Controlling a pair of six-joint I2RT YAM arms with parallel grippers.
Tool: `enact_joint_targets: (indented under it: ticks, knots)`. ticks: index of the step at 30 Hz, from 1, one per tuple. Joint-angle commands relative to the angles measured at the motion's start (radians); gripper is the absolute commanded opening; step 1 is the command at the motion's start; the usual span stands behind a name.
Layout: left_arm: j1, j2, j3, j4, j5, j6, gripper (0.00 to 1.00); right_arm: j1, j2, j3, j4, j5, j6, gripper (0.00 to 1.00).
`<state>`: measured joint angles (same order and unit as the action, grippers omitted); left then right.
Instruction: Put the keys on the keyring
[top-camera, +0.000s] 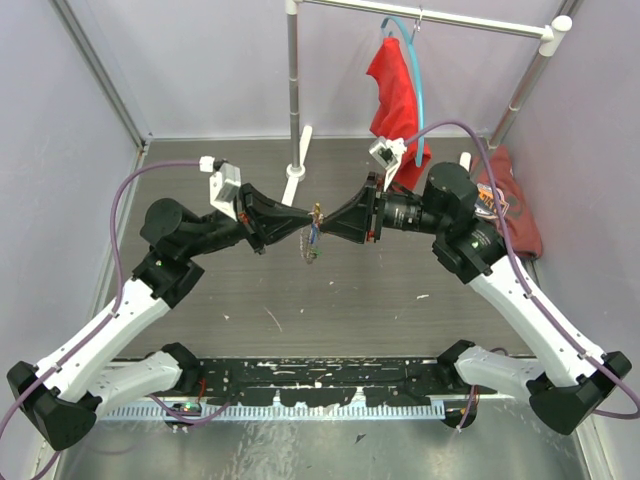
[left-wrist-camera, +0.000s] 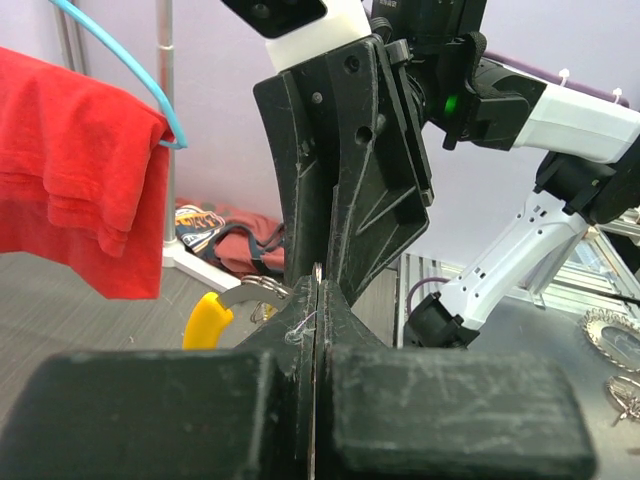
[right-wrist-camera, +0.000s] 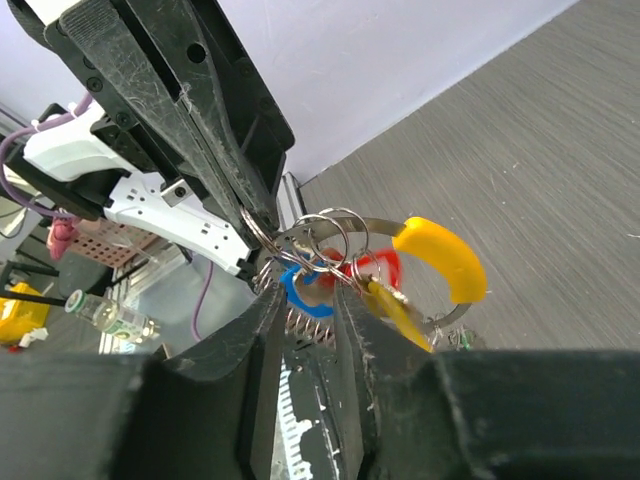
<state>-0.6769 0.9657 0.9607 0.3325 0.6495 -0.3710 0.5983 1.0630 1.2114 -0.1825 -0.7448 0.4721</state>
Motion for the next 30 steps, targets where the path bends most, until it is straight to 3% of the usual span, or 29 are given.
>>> enact_joint_targets:
  ticks: [1, 13, 20, 26, 30]
  knots:
    - [0.000, -0.009, 0.043, 0.036, 0.000, 0.006, 0.00, 0.004, -0.009, 0.078, -0.017, 0.032, -0.070, 0.33]
    - [-0.001, 0.004, 0.053, 0.075, 0.032, -0.039, 0.00, 0.005, -0.094, 0.020, 0.115, -0.015, -0.251, 0.38]
    - [-0.002, 0.041, 0.062, 0.198, 0.112, -0.129, 0.00, 0.004, -0.119, -0.008, 0.188, -0.080, -0.317, 0.33]
    - [-0.011, 0.068, 0.074, 0.223, 0.153, -0.152, 0.00, 0.004, -0.098, -0.001, 0.199, -0.113, -0.318, 0.33]
    - [-0.018, 0.076, 0.078, 0.232, 0.162, -0.158, 0.00, 0.003, -0.091, -0.001, 0.200, -0.122, -0.314, 0.28]
